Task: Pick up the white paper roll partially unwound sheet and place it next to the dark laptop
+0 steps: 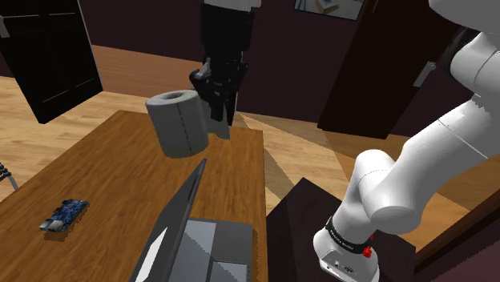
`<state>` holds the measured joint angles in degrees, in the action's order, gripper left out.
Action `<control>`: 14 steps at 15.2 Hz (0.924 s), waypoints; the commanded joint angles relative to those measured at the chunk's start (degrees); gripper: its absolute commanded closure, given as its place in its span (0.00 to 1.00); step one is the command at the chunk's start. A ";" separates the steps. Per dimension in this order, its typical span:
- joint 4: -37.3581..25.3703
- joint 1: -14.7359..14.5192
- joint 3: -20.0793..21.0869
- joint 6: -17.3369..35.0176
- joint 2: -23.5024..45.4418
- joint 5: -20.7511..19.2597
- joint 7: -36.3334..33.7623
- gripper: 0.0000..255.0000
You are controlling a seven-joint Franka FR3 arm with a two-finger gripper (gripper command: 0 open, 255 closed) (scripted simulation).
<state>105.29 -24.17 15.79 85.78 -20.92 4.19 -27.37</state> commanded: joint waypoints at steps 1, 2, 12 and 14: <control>-0.16 -0.95 1.90 -0.55 -0.56 0.78 -2.87 1.00; -0.22 -1.40 2.88 -0.64 -0.67 1.14 -4.27 1.00; -4.30 -5.40 13.68 -1.27 1.85 3.54 -19.19 1.00; -5.90 -6.04 16.17 -1.35 3.24 3.54 -22.45 1.00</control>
<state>100.46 -29.95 30.72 84.46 -18.62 7.82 -48.10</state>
